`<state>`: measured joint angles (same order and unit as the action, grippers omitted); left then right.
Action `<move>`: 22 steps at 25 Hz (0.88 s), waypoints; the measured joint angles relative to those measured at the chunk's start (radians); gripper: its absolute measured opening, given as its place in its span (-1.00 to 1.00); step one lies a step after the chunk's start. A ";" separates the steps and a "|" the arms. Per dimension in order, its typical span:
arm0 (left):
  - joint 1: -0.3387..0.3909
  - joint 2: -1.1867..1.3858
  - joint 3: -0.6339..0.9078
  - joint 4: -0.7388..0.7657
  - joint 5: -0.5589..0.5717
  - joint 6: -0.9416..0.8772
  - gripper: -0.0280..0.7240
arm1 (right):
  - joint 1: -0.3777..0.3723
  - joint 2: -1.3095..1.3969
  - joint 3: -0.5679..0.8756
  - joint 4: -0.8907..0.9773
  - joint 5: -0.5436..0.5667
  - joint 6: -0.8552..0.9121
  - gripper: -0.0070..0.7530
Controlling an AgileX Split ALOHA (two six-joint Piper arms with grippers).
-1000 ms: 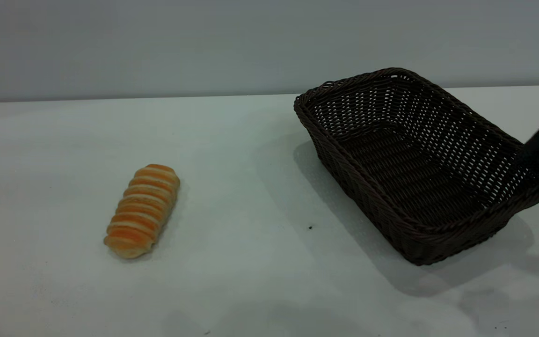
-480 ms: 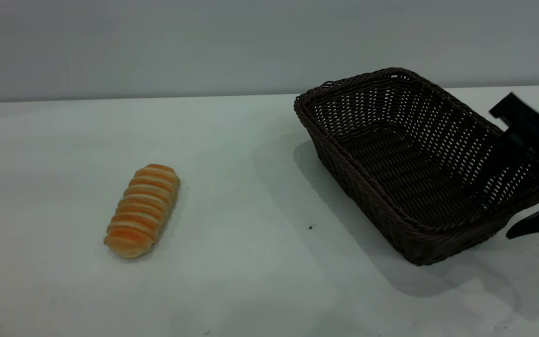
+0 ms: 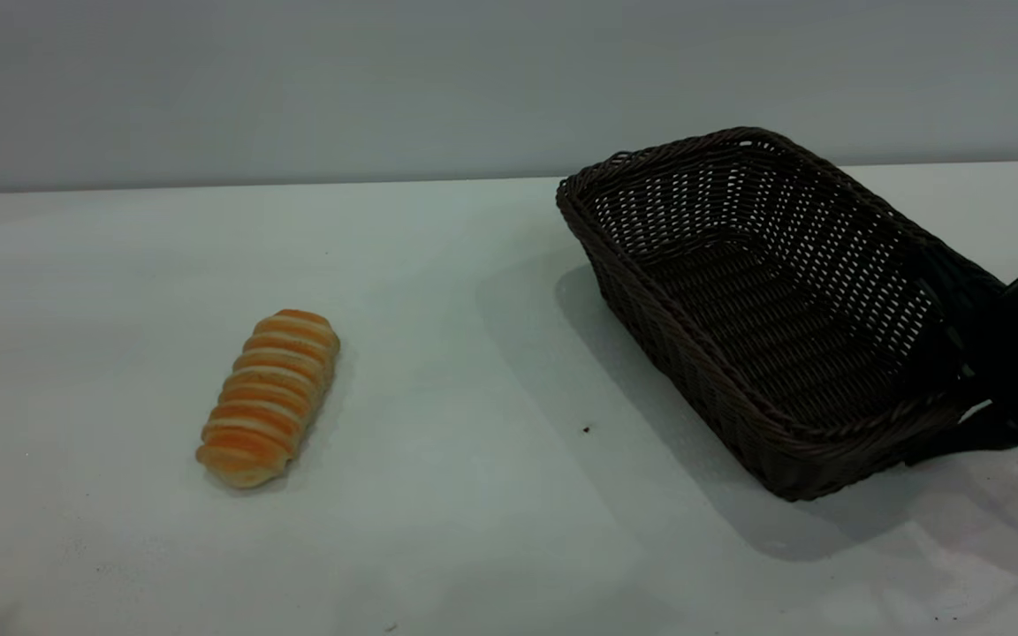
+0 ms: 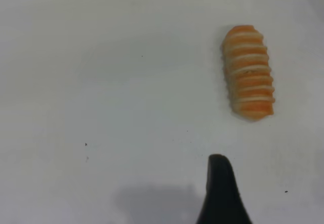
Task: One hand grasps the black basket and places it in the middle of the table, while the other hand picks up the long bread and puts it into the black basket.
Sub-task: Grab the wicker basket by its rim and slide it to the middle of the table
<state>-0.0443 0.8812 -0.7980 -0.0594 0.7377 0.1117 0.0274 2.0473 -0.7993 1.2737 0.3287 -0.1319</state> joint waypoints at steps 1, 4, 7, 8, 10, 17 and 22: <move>0.000 0.000 0.000 -0.001 0.000 0.000 0.51 | 0.000 0.000 -0.001 0.003 -0.002 0.001 -0.68; 0.000 0.000 0.000 -0.001 0.000 0.001 0.51 | 0.000 0.000 -0.001 0.006 -0.011 0.003 -0.72; 0.000 0.000 0.000 -0.002 0.000 0.001 0.51 | 0.000 0.000 -0.001 0.000 -0.007 0.003 -0.72; 0.000 0.000 0.000 -0.002 0.000 0.001 0.51 | 0.000 0.000 -0.003 -0.007 -0.002 0.004 -0.72; 0.000 0.000 0.000 -0.002 0.000 0.001 0.51 | -0.002 0.000 -0.015 -0.048 0.015 0.003 -0.72; 0.000 0.000 0.000 -0.004 0.000 0.001 0.51 | -0.017 0.017 -0.215 -0.467 0.281 -0.006 -0.72; 0.000 0.000 0.000 -0.004 0.000 0.001 0.51 | 0.002 0.072 -0.474 -0.719 0.507 -0.029 -0.72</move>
<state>-0.0443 0.8812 -0.7980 -0.0634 0.7377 0.1125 0.0296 2.1194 -1.2732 0.5545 0.8353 -0.1606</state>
